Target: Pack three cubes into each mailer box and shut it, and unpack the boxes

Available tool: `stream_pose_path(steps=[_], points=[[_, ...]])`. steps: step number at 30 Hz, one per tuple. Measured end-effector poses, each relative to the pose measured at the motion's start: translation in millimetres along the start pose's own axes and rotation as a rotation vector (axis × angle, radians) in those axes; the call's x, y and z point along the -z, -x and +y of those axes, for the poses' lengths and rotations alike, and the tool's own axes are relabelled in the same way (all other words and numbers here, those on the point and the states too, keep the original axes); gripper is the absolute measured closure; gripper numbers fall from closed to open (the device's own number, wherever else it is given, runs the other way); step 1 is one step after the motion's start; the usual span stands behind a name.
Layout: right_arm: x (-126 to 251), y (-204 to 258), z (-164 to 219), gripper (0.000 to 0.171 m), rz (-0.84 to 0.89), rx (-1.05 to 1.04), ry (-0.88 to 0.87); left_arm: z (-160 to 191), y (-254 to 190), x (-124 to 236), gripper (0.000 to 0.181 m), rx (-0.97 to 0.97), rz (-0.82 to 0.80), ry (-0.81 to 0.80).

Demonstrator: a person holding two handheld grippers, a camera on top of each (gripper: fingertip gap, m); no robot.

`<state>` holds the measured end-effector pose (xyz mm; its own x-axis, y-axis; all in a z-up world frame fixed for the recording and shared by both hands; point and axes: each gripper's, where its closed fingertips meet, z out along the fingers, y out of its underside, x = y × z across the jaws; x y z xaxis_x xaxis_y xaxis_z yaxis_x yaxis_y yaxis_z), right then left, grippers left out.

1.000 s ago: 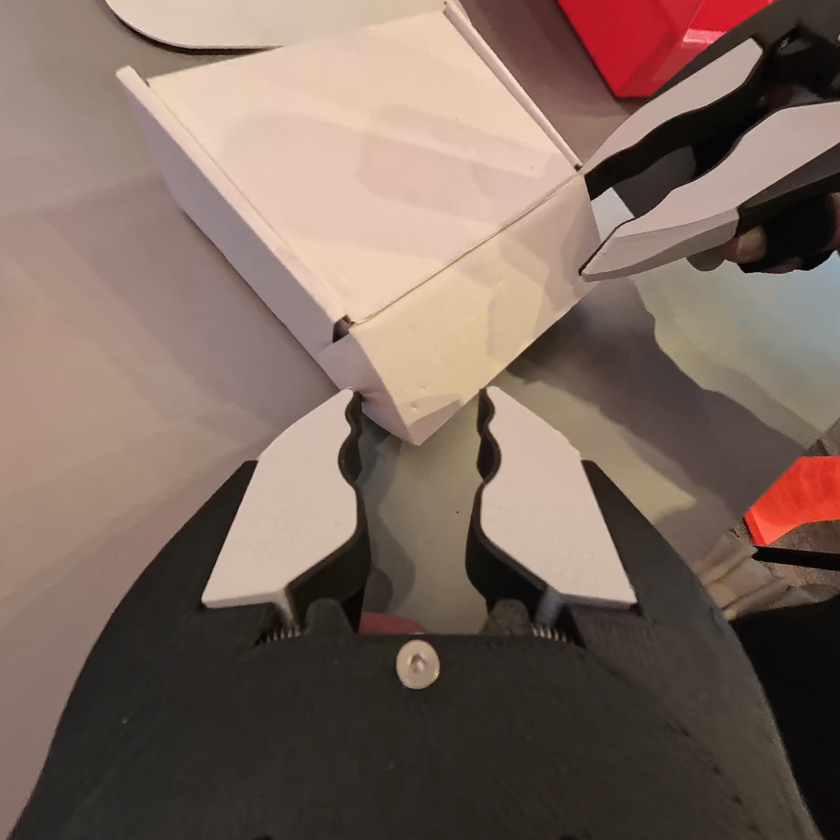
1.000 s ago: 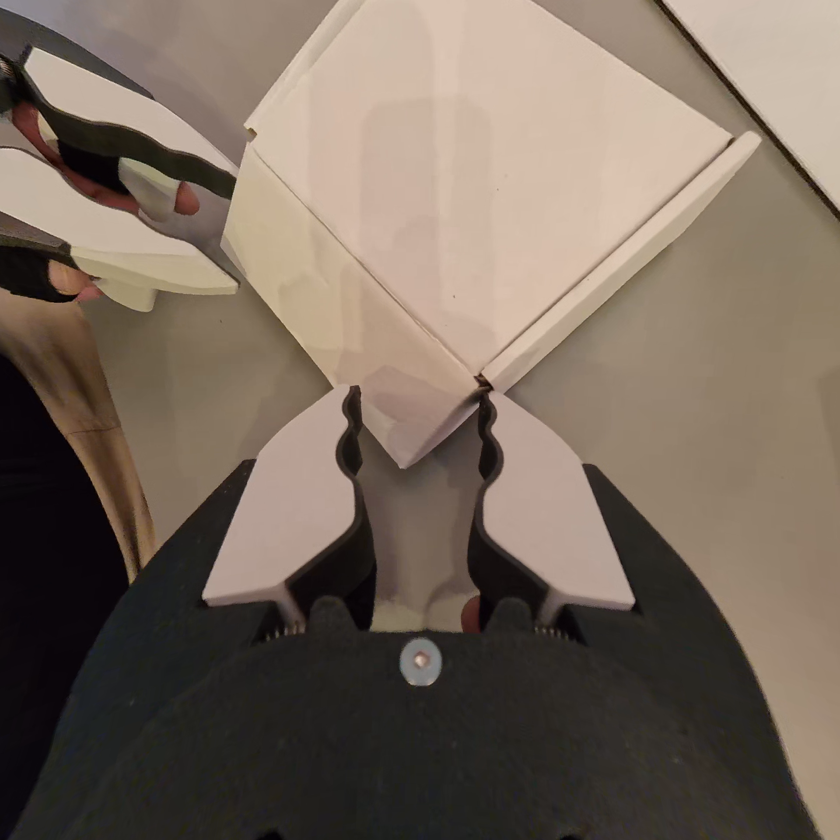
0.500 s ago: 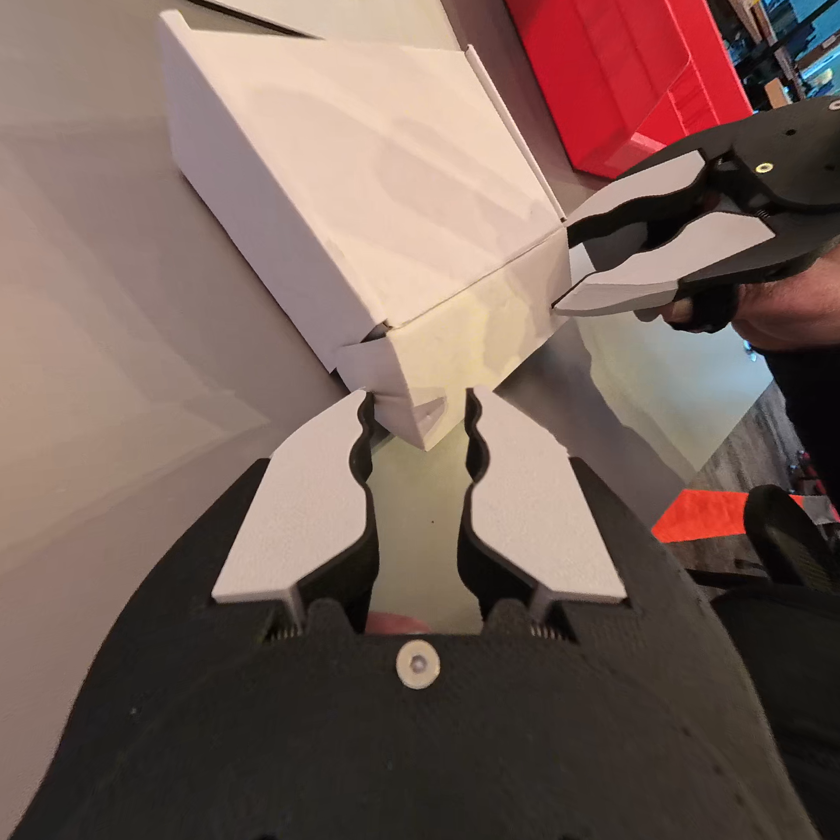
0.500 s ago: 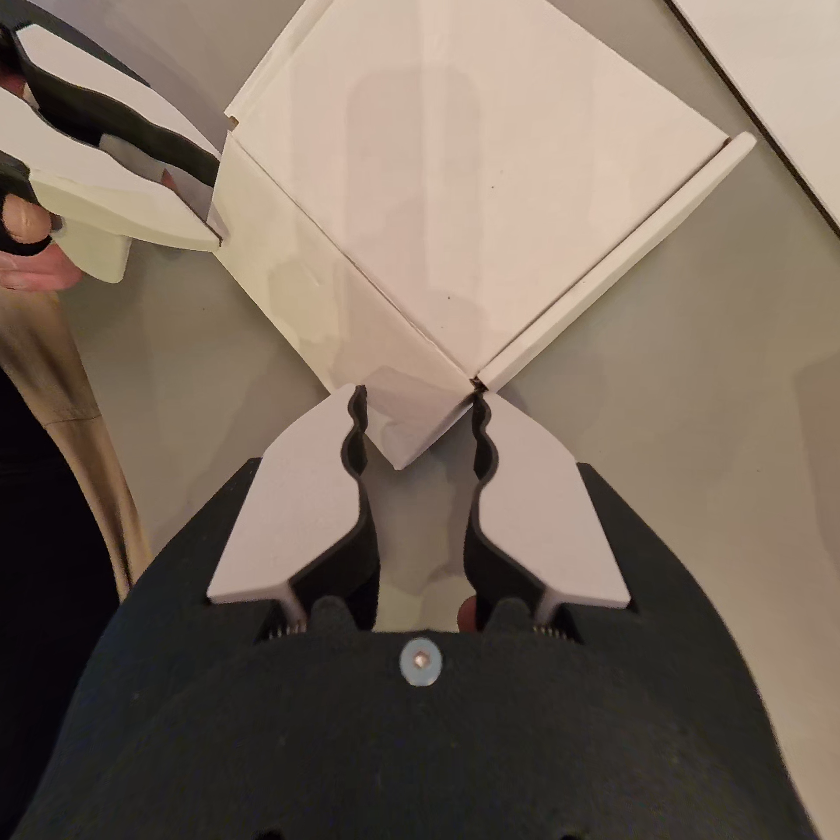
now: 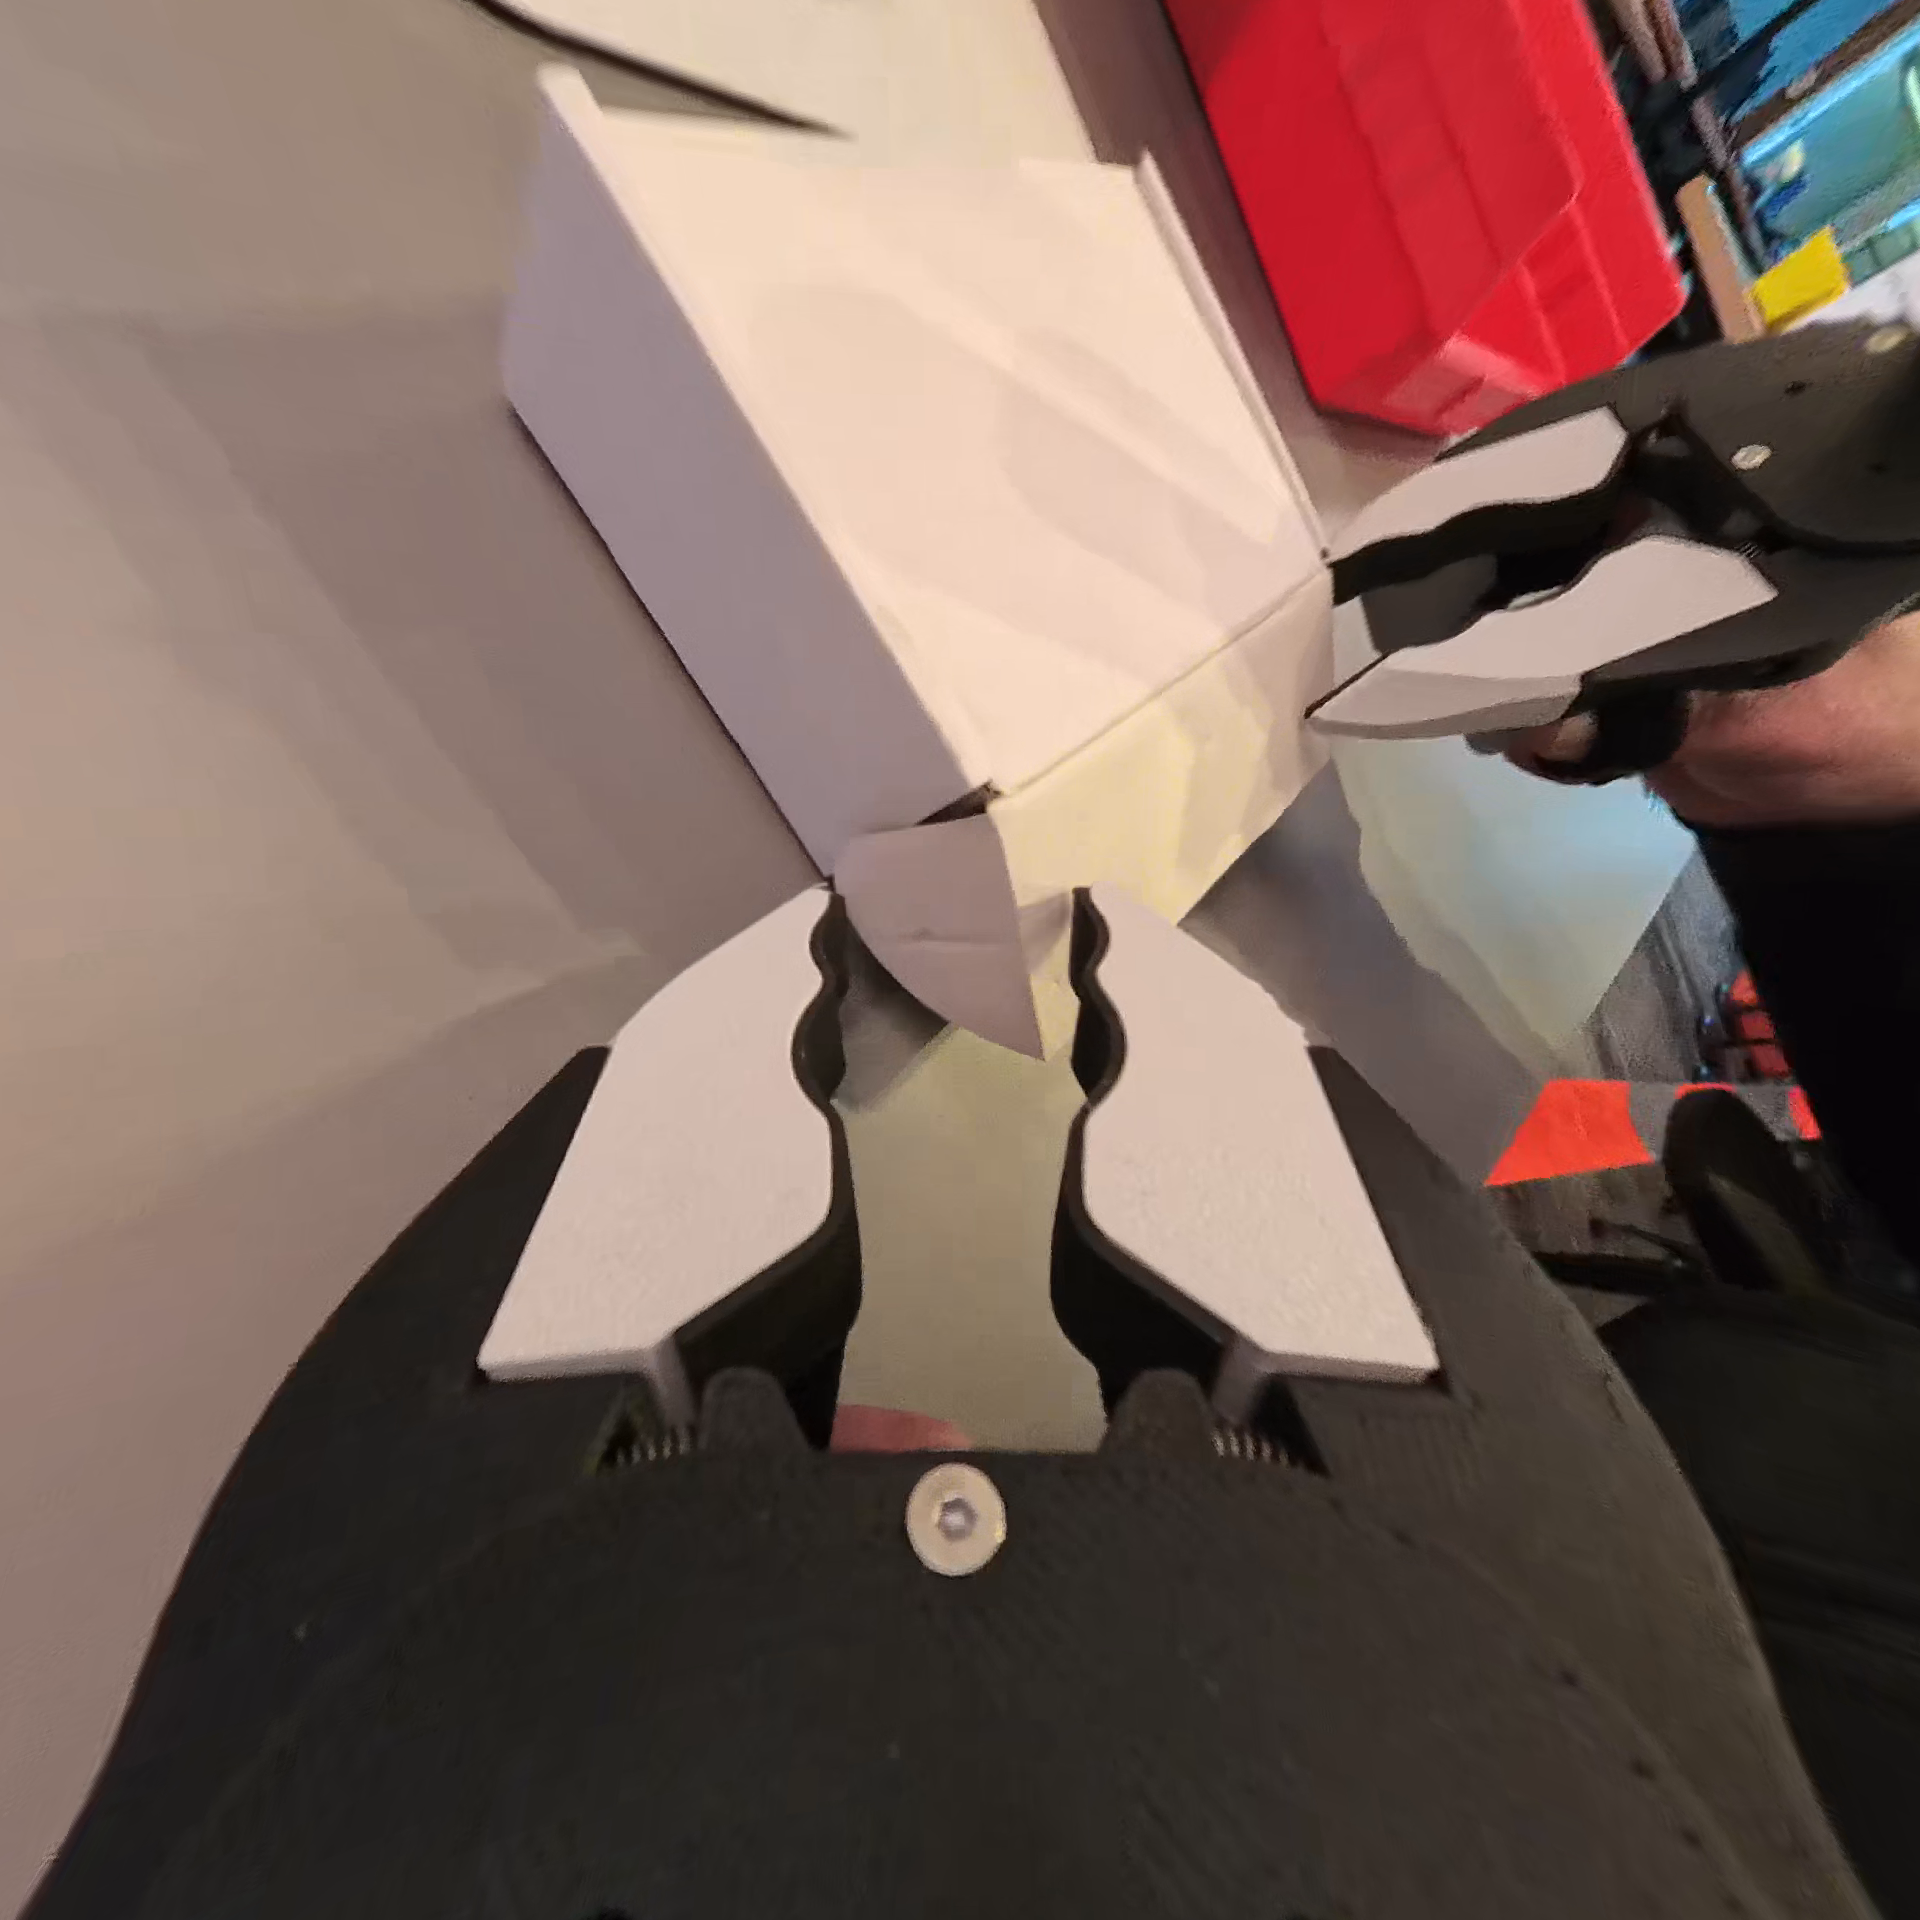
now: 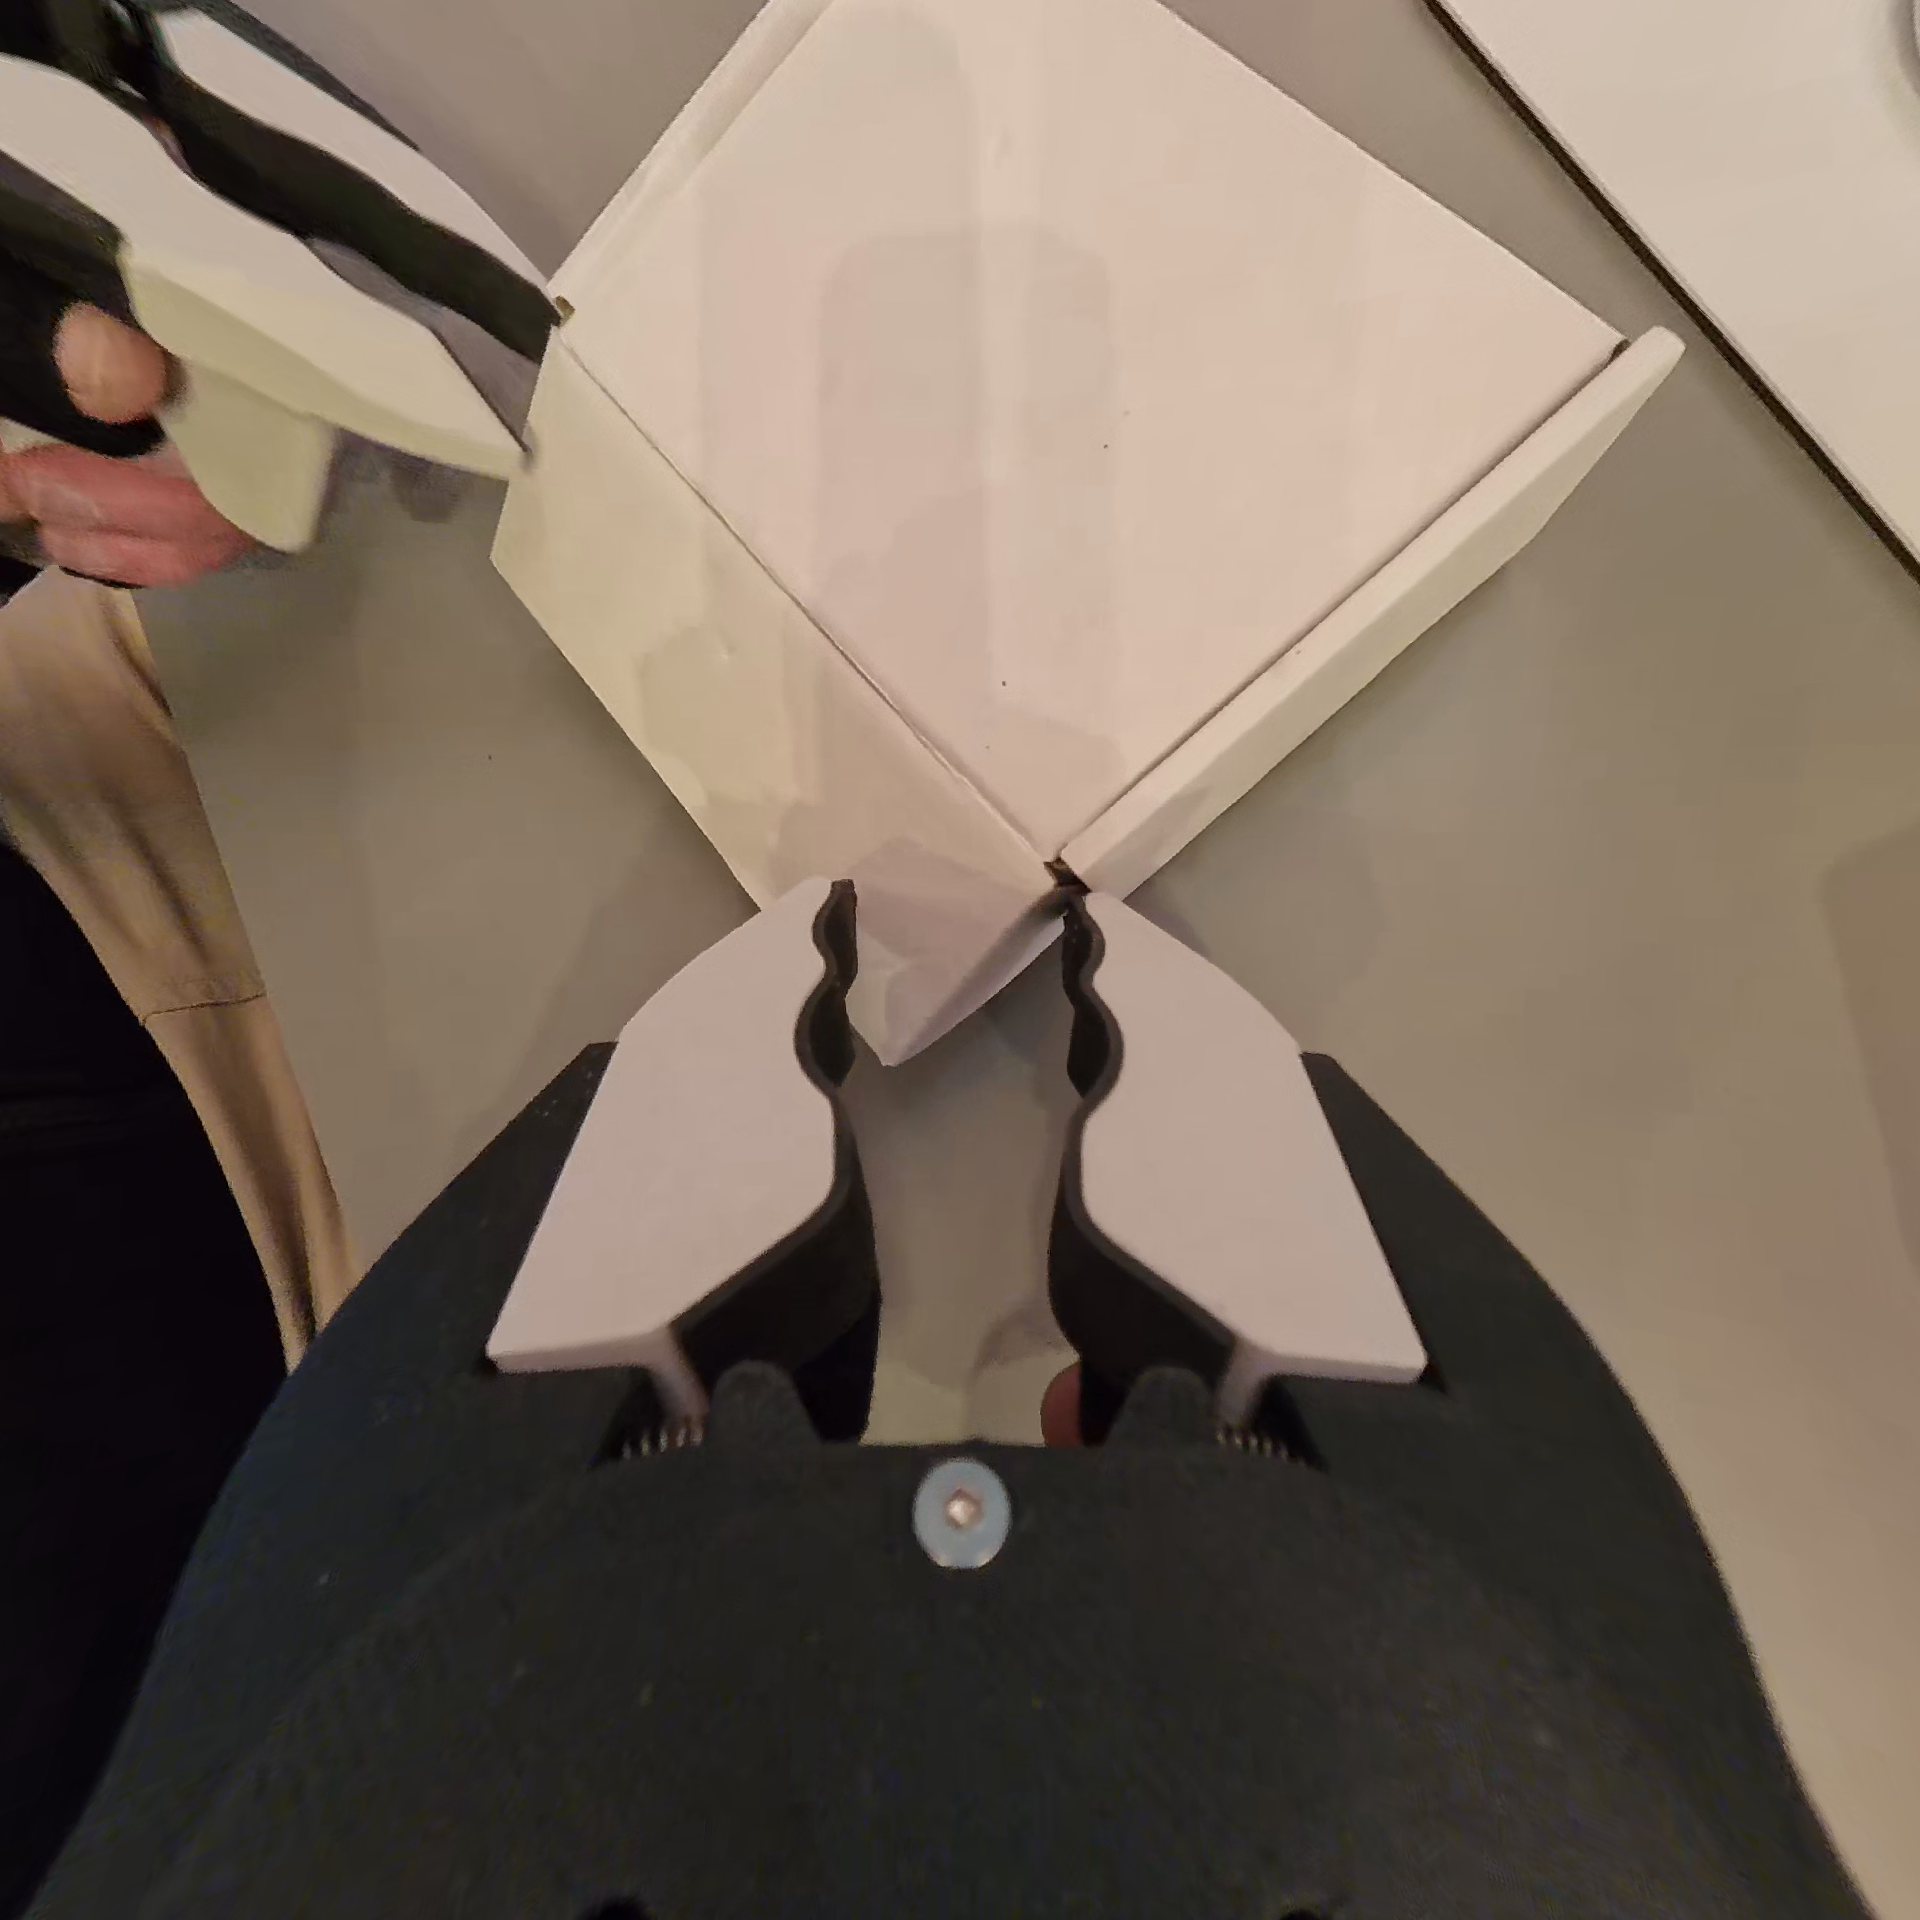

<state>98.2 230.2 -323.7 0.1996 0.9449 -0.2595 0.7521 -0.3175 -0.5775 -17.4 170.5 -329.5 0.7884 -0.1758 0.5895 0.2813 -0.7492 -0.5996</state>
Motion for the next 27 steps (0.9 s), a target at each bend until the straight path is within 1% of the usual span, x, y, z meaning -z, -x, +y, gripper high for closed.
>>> stream_pose_path(steps=[1, 4, 10, 14, 18, 19, 21, 25, 27], points=[[-0.7, -0.2, 0.1, 0.134, 0.001, -0.002, 0.000, 1.3, -1.4, -3.9, 0.140, -0.003, 0.007, -0.003], [-0.5, -0.9, 0.5, 0.134, 0.004, -0.006, -0.004, -1.3, -2.1, -6.0, 0.142, -0.008, 0.016, -0.025], [-0.8, -3.1, 0.1, 0.135, 0.013, 0.001, 0.005, 3.3, -7.2, -6.5, 0.146, 0.025, 0.061, 0.031], [-0.8, -3.4, -0.3, 0.135, 0.008, 0.002, 0.010, 6.3, -15.7, -5.7, 0.150, 0.163, 0.167, 0.062], [-0.9, -3.6, -0.7, 0.133, 0.011, 0.004, 0.014, 4.7, -16.6, -6.3, 0.151, 0.269, 0.214, 0.045], [-1.0, -3.2, -0.7, 0.134, 0.011, 0.005, 0.016, 2.7, -14.6, -6.2, 0.150, 0.279, 0.205, 0.029], [-1.2, -2.7, -0.3, 0.134, 0.009, 0.005, 0.016, 3.3, -14.2, -6.9, 0.146, 0.195, 0.148, 0.032], [-0.9, -2.4, -0.4, 0.134, 0.000, -0.008, 0.006, 3.5, -12.9, -7.0, 0.138, 0.128, 0.069, 0.021], [-0.9, -2.7, -0.3, 0.135, 0.005, -0.004, 0.007, 4.0, -10.9, -6.3, 0.139, 0.100, 0.031, 0.009]])
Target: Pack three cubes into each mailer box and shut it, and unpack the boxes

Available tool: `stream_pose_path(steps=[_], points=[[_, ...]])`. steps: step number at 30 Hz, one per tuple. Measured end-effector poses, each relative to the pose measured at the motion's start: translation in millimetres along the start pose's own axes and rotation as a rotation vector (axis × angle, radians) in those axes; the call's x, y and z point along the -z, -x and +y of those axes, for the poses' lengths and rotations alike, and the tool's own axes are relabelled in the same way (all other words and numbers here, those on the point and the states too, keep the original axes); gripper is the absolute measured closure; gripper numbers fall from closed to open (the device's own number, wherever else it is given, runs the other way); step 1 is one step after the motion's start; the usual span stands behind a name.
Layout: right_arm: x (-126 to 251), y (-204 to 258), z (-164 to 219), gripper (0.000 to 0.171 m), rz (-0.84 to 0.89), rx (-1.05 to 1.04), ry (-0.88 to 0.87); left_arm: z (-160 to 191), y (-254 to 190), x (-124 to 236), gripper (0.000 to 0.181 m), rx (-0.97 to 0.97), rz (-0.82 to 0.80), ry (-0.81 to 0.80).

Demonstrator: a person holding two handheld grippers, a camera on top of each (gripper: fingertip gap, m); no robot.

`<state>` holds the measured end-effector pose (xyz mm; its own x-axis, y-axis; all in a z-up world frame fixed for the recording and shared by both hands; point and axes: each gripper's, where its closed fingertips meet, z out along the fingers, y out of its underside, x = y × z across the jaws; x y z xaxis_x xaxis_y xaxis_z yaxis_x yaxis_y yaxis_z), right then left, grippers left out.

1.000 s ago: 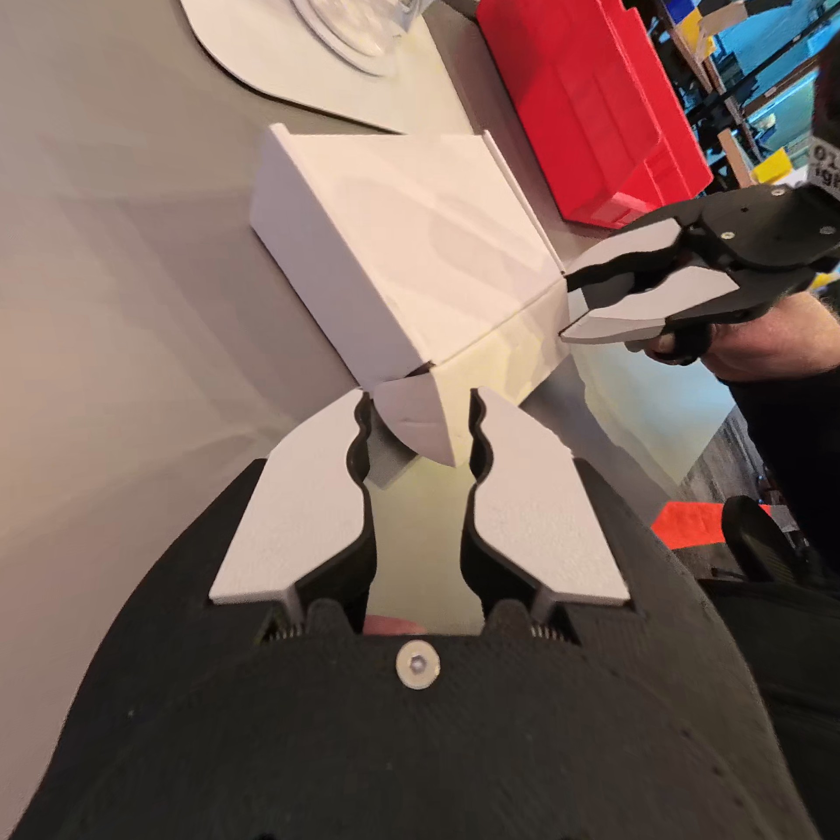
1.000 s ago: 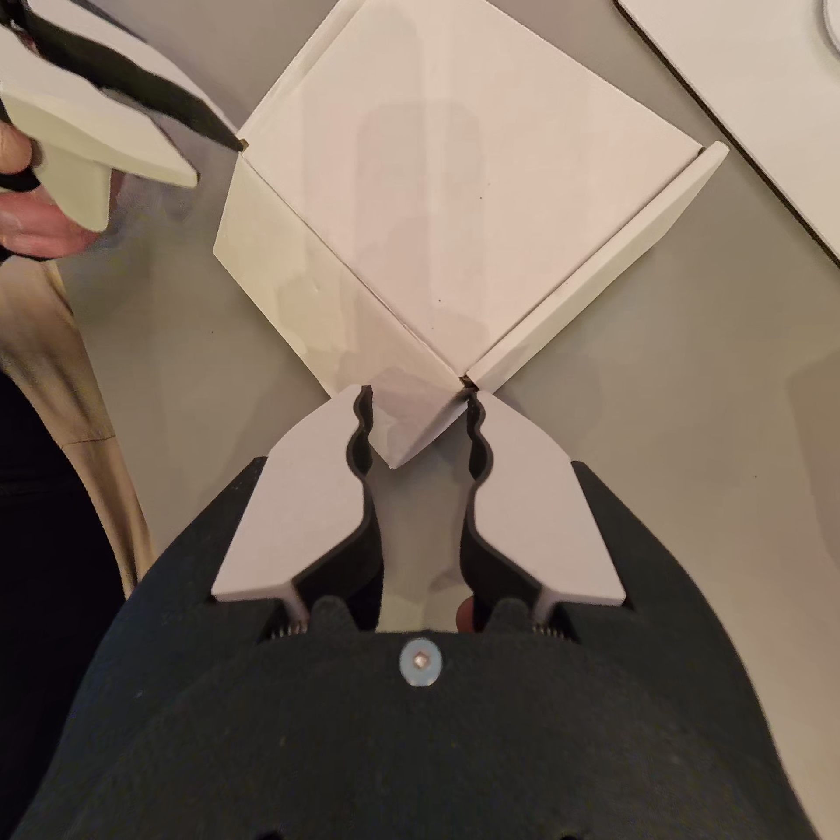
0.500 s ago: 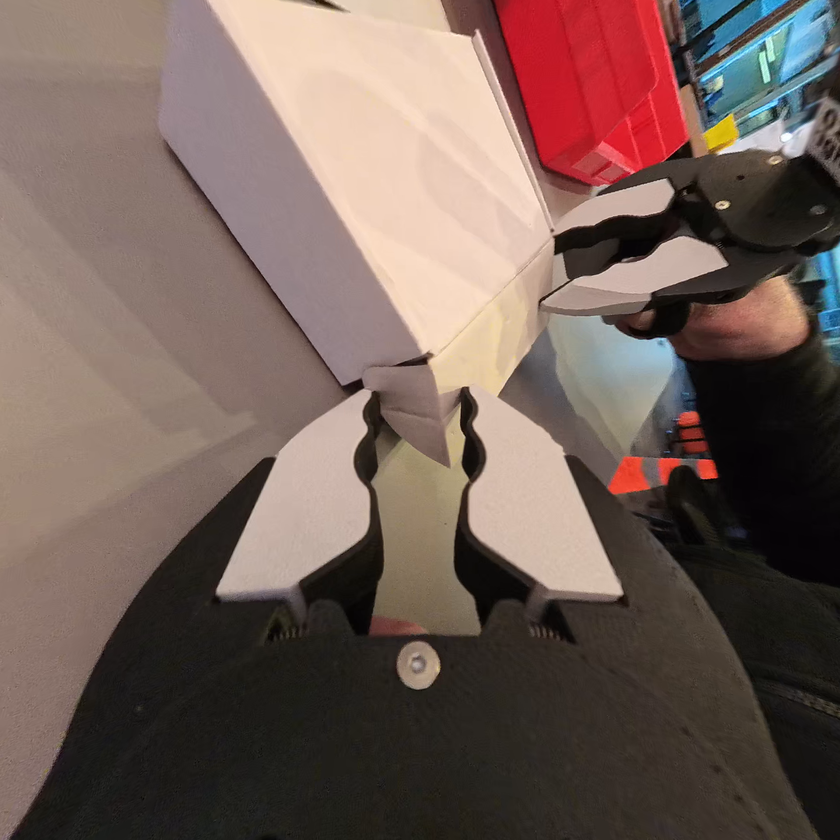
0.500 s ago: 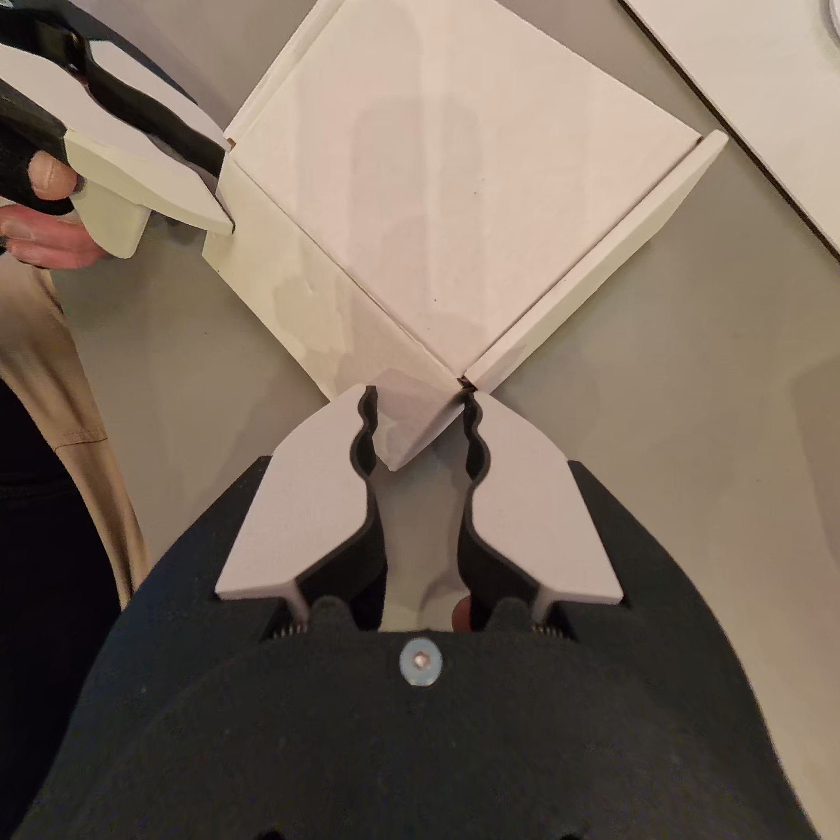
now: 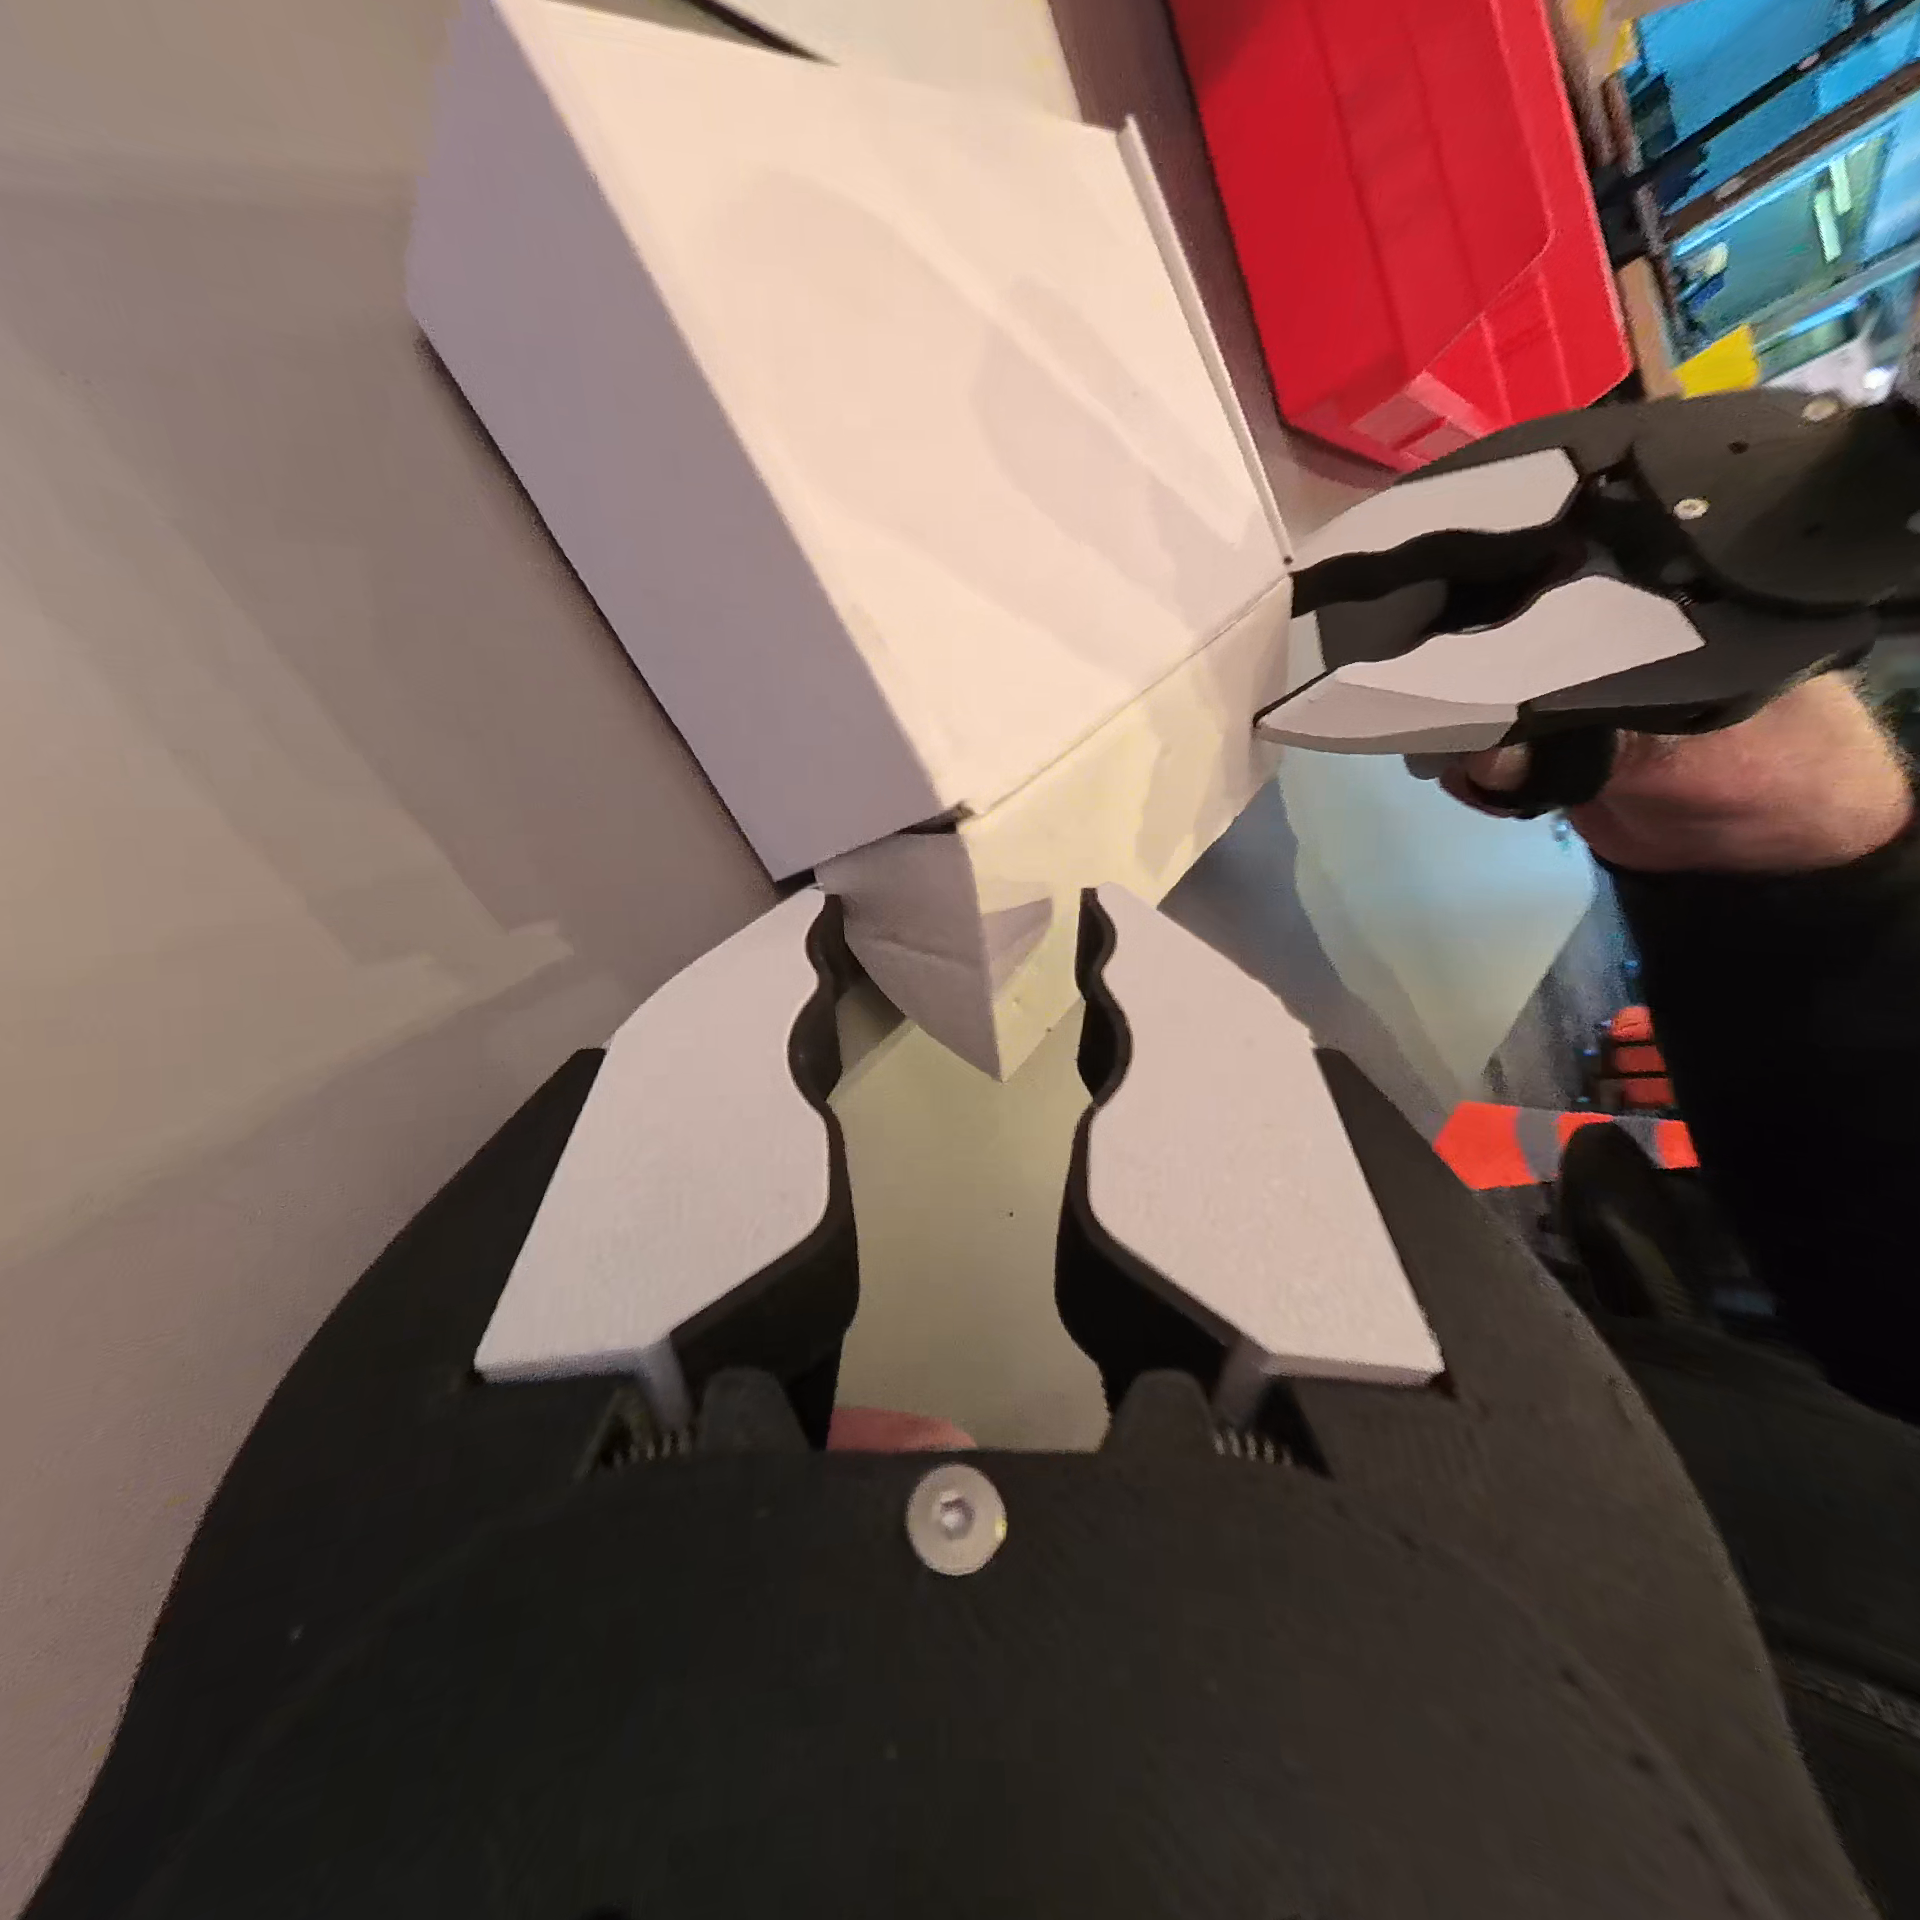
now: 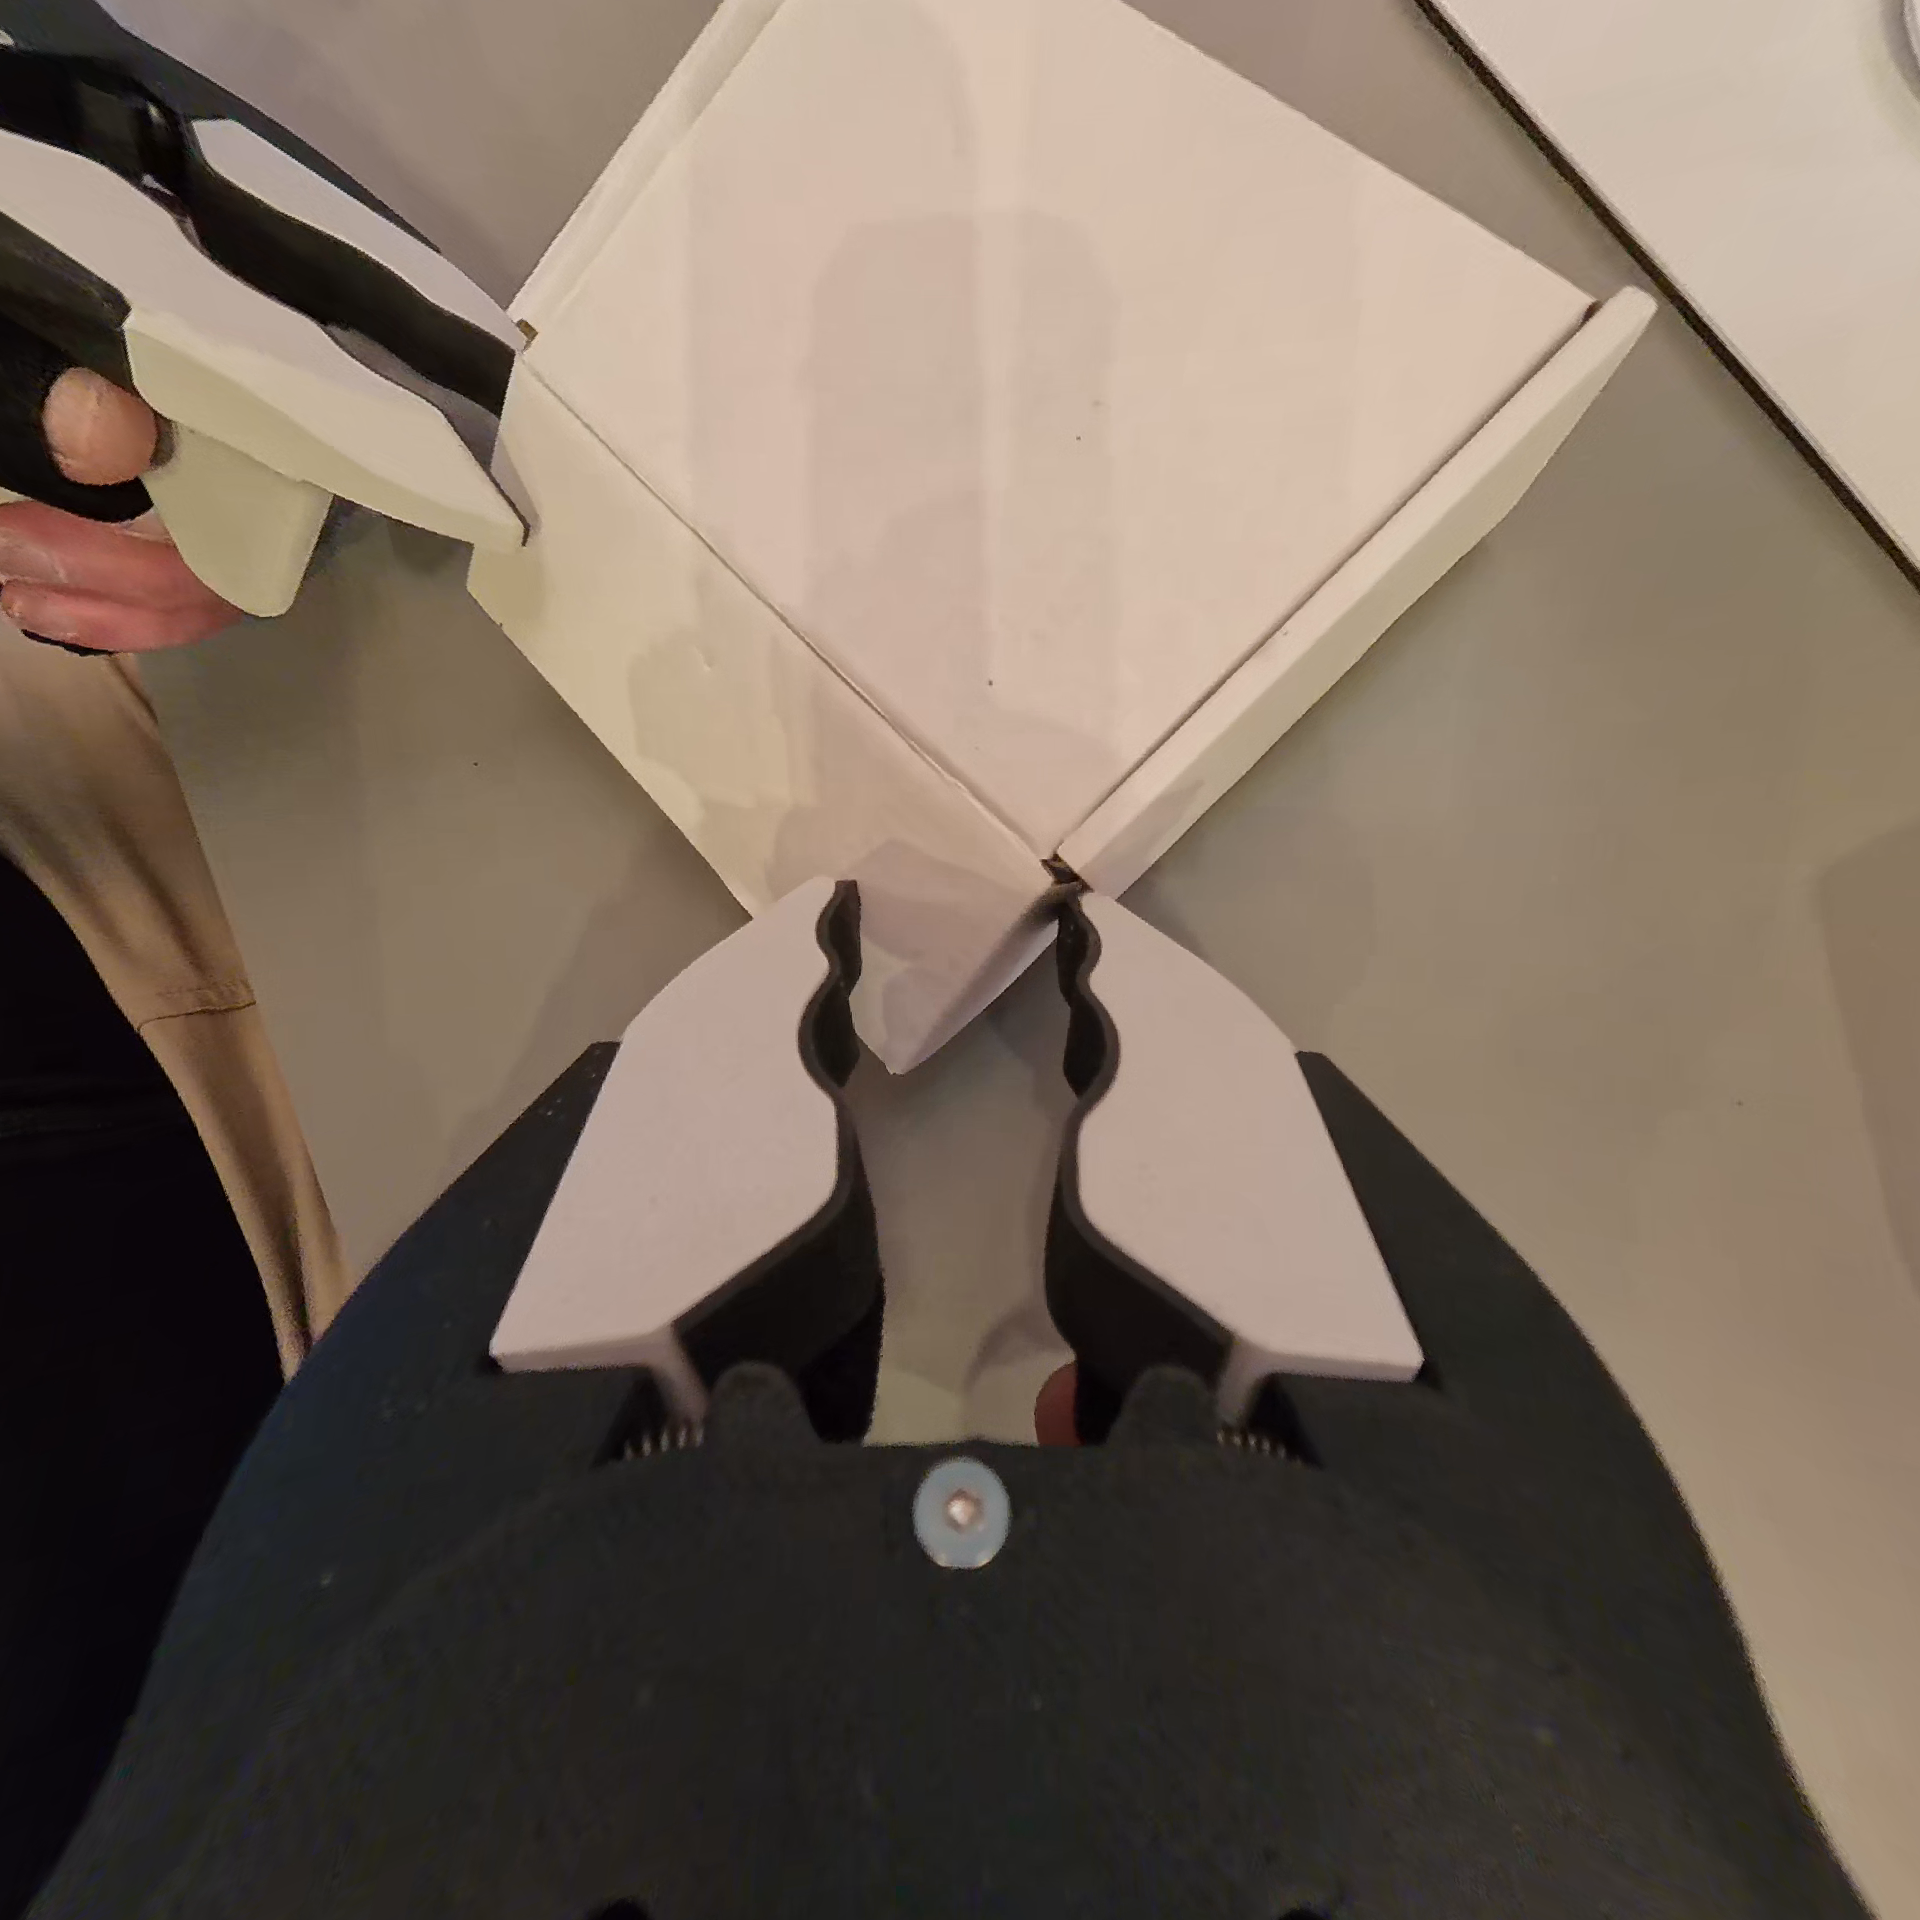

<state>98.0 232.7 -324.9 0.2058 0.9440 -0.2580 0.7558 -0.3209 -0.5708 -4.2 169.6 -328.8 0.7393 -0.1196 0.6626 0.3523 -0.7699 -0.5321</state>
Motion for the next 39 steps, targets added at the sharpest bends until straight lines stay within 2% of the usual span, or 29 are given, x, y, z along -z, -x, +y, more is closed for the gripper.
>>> stream_pose_path(steps=[4, 11, 16, 20, 23, 28, 36, 39], points=[[-0.3, 0.2, 0.0, 0.135, -0.003, -0.005, 0.004, 7.0, 0.2, -2.3, 0.136, -0.048, -0.038, 0.014], [-2.8, -0.5, 3.5, 0.140, -0.003, -0.005, 0.019, 10.3, 8.6, -6.5, 0.141, -0.104, -0.082, 0.019], [-3.5, -4.3, 2.2, 0.139, 0.042, 0.043, 0.023, 5.6, 17.8, -2.8, 0.129, -0.255, -0.179, 0.039], [0.1, -12.1, 6.1, 0.126, 0.108, 0.134, 0.056, -5.9, 20.1, 4.9, 0.117, -0.373, -0.225, 0.006], [-2.2, -9.7, 5.3, 0.126, 0.085, 0.217, 0.051, -10.8, 17.3, 4.0, 0.113, -0.506, -0.229, 0.015], [-10.9, -9.6, -2.3, 0.119, 0.046, 0.303, 0.010, -8.6, 15.3, -6.8, 0.122, -0.630, -0.179, 0.072], [-12.1, -17.7, -5.9, 0.126, 0.063, 0.383, 0.017, -21.2, 24.5, -13.5, 0.126, -0.716, -0.215, 0.082], [-11.6, -17.3, -5.2, 0.122, 0.050, 0.381, 0.001, -20.6, 23.9, -12.4, 0.125, -0.728, -0.200, 0.094]])
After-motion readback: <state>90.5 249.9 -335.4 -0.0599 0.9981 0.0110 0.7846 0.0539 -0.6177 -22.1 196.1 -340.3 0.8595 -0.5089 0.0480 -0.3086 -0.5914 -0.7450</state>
